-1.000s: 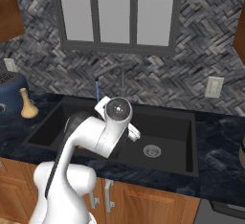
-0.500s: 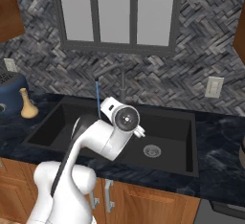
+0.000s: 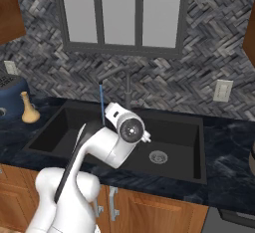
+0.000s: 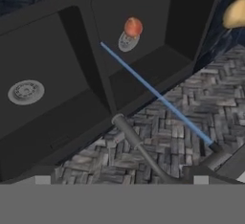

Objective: Turn on the sink faucet. Then move the onion from the counter to the sink. Turn off the sink. Move the vegetable from the sink to the pot next to the stove. Finally move the pot to the rear left burner.

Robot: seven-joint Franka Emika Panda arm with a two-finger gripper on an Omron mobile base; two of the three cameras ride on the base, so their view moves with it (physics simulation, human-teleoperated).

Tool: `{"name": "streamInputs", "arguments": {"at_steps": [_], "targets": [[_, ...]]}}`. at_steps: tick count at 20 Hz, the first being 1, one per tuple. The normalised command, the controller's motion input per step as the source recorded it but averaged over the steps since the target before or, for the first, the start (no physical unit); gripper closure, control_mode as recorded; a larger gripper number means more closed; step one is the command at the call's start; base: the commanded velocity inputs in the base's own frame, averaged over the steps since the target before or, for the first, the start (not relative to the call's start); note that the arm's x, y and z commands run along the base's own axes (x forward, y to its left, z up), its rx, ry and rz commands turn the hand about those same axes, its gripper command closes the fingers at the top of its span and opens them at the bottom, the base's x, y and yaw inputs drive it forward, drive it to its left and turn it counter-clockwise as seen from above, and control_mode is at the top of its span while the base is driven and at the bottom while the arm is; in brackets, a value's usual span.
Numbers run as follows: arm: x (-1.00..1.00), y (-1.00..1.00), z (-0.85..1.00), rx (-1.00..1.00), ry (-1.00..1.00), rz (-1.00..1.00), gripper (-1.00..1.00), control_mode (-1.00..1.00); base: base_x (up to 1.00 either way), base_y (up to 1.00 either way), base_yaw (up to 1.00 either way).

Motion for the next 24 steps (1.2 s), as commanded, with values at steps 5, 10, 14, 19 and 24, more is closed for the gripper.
{"name": "streamInputs", "arguments": {"at_steps": [5, 10, 14, 19, 24], "targets": [[0.38, -0.2, 0.0, 0.0, -0.07, 0.06, -1.0, -1.0, 0.0, 0.0, 0.0], [0.34, -0.25, 0.0, 0.0, -0.08, 0.09, -1.0, -1.0, 0.0, 0.0, 0.0], [0.31, -0.29, -0.07, 0.0, -0.02, 0.16, -1.0, -1.0, 0.0, 0.0, 0.0], [0.33, -0.11, -0.02, -0.03, -0.02, 0.24, -1.0, -1.0, 0.0, 0.0, 0.0], [0.29, -0.02, 0.0, -0.1, -0.02, 0.28, -1.0, -1.0, 0.0, 0.0, 0.0]]}}
